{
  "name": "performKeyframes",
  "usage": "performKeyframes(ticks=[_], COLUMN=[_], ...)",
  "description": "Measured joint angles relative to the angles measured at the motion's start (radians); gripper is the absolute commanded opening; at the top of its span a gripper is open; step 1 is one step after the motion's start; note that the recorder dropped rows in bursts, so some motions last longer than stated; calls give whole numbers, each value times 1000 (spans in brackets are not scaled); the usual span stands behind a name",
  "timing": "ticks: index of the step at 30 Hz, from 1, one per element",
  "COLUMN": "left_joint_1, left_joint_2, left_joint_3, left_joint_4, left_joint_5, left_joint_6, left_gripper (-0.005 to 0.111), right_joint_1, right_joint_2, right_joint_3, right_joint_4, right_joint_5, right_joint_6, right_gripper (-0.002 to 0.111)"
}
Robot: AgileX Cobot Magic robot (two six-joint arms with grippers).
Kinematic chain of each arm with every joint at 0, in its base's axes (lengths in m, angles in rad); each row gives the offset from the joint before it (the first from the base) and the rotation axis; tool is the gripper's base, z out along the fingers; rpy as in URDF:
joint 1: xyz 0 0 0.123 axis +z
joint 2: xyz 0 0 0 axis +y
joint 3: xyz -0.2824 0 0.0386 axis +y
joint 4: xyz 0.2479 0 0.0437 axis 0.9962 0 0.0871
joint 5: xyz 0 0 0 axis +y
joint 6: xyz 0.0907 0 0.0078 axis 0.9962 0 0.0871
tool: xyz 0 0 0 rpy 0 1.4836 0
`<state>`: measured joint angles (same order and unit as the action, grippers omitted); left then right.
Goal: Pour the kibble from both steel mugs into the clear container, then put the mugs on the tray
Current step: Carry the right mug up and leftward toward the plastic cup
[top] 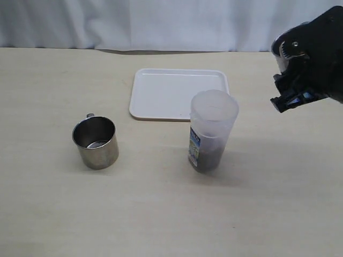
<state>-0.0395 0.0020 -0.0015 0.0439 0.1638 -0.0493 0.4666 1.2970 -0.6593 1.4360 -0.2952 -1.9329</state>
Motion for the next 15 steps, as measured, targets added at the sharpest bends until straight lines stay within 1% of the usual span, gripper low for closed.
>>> performKeyframes(ticks=[1, 3, 6, 15], left_joint_1=[0, 0, 0, 0], left_joint_2=[0, 0, 0, 0], left_joint_3=[0, 0, 0, 0], left_joint_4=[0, 0, 0, 0], left_joint_5=[0, 0, 0, 0], left_joint_6=[0, 0, 0, 0], left_gripper=[0, 0, 0, 0], right_joint_1=[0, 0, 0, 0], right_joint_2=[-5, -7, -7, -7], right_joint_3=[-15, -26, -28, -28], right_joint_4=[68, 94, 65, -66], right_joint_5=[-24, -70, -78, -18], right_joint_6=[-98, -158, -173, -184], right_gripper=[5, 5, 5, 5])
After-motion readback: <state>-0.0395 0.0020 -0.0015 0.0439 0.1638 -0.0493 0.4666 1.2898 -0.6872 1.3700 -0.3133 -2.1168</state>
